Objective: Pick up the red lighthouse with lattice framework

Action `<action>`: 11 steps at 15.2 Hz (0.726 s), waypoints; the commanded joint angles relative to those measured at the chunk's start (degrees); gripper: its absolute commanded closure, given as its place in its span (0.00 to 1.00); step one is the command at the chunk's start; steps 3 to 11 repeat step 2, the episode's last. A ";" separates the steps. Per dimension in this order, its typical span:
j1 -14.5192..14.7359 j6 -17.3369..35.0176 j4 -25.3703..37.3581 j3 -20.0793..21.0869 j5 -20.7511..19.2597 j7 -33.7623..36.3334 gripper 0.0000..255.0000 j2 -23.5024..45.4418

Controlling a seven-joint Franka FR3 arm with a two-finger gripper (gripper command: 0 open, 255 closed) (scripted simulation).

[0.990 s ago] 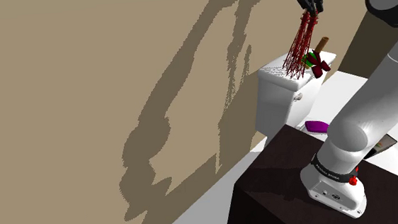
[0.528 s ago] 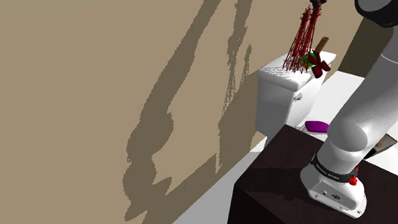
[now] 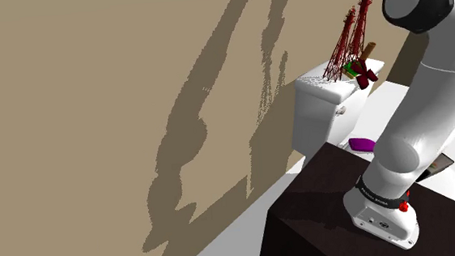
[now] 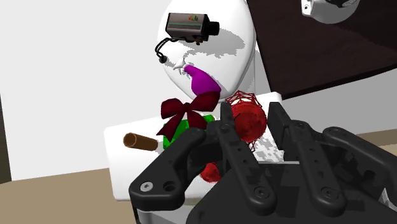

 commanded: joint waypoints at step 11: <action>-0.08 -0.95 1.77 -0.09 -0.33 -0.82 1.00 0.70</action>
